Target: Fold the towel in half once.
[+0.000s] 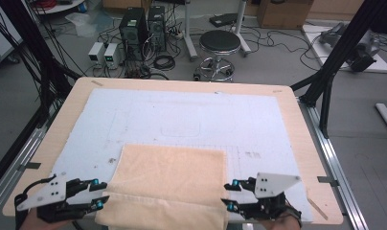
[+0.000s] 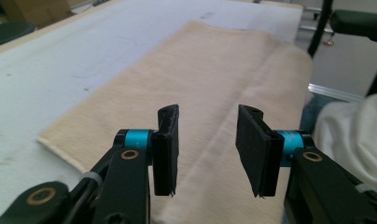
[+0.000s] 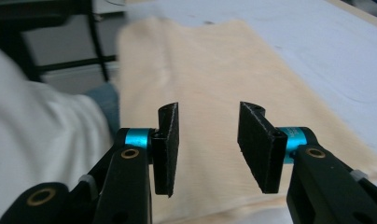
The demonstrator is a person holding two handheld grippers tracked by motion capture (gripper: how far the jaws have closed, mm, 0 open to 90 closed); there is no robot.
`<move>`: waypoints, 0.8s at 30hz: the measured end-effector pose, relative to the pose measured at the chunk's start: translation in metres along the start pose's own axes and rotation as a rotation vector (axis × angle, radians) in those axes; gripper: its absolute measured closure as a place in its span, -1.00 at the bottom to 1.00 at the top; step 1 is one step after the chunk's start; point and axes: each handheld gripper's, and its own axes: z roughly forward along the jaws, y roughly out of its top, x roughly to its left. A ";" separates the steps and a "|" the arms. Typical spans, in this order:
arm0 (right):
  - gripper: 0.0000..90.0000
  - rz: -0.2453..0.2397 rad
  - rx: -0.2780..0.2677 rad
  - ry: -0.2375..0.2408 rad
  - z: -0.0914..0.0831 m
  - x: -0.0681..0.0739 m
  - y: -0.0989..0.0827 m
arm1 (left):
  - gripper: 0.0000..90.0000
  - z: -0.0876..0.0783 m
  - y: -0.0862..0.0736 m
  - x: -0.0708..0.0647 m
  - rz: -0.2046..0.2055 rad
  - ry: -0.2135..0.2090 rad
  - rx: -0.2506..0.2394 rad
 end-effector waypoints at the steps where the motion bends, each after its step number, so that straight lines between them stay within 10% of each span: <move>1: 0.28 0.002 0.015 -0.038 0.003 -0.008 0.001 | 0.31 0.002 0.002 0.006 -0.005 0.018 -0.002; 12: 0.02 0.070 0.125 -0.222 0.046 -0.097 0.011 | 0.17 0.080 0.016 0.073 -0.055 0.217 0.078; 24: 0.01 0.133 0.248 -0.179 0.090 -0.136 -0.013 | 0.12 0.118 -0.008 0.119 -0.167 0.328 0.202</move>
